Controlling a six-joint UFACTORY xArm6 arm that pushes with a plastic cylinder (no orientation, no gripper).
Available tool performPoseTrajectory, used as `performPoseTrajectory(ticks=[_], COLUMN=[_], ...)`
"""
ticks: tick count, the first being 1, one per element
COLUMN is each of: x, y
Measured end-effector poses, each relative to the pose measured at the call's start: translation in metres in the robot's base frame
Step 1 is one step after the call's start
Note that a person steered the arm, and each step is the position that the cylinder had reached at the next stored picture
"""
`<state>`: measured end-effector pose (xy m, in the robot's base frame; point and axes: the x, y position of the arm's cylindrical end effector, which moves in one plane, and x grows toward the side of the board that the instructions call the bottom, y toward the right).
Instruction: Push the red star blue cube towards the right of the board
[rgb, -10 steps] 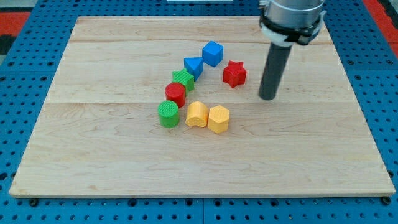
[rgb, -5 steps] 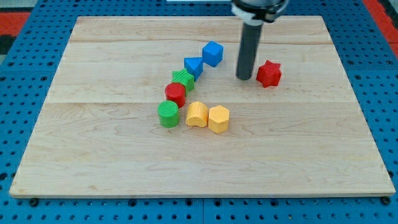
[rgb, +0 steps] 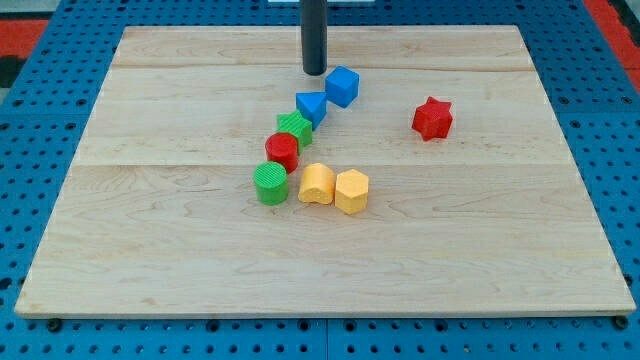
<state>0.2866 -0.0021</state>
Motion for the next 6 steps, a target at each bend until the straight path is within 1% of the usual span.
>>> performPoseTrajectory(ticks=[1,2,3,4,5,6], x=[-0.001,0.009,0.005,-0.001,0.020,0.135], y=[0.013,0.033,0.036,-0.025,-0.126,-0.147])
